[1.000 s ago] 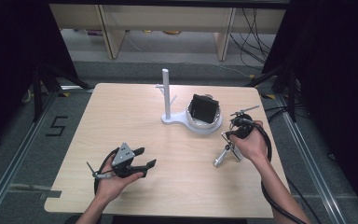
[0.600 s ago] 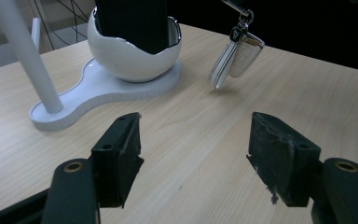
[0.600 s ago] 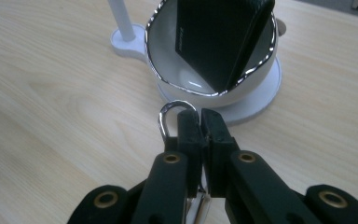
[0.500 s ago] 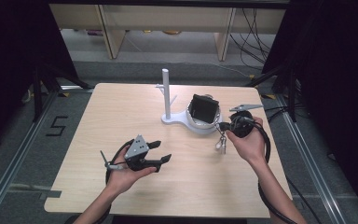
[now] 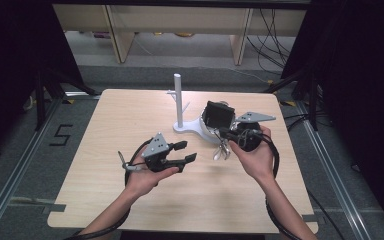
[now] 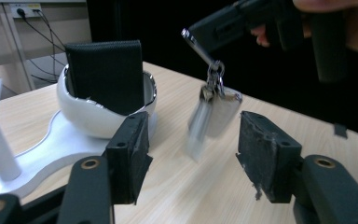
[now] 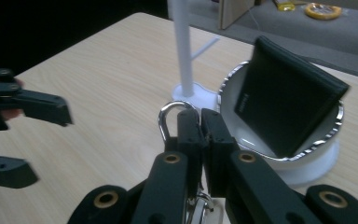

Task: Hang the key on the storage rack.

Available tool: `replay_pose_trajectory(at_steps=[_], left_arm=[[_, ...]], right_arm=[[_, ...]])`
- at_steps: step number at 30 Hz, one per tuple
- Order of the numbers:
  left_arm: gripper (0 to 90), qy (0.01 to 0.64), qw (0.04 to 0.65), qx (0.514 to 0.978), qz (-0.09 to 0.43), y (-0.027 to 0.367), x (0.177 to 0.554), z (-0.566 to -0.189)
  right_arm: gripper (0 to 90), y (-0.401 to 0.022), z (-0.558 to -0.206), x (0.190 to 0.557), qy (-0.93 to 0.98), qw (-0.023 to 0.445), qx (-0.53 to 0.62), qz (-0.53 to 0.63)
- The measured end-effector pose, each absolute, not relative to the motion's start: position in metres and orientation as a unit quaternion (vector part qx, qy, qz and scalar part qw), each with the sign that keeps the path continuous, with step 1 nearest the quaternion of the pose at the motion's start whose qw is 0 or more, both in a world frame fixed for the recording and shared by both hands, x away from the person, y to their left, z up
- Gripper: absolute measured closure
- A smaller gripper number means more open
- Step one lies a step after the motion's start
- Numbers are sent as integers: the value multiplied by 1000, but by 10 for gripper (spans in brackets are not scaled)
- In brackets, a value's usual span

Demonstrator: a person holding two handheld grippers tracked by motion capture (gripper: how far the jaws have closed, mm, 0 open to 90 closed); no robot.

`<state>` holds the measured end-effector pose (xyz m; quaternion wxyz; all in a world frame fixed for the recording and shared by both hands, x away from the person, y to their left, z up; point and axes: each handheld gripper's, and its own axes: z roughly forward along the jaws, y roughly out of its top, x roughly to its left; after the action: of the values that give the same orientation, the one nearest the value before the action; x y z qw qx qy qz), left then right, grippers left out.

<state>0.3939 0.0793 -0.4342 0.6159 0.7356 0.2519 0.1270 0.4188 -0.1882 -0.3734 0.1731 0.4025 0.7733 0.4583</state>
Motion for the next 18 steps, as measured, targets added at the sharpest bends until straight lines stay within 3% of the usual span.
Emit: replay_pose_trajectory(at_steps=[7, 18], left_arm=[[495, 257, 631, 727, 89, 65, 405, -432], [611, 276, 628, 724, 74, 60, 410, -432]], right_arm=[[881, -166, -376, 415, 778, 170, 378, 473], [881, -150, -377, 412, 784, 162, 352, 485]])
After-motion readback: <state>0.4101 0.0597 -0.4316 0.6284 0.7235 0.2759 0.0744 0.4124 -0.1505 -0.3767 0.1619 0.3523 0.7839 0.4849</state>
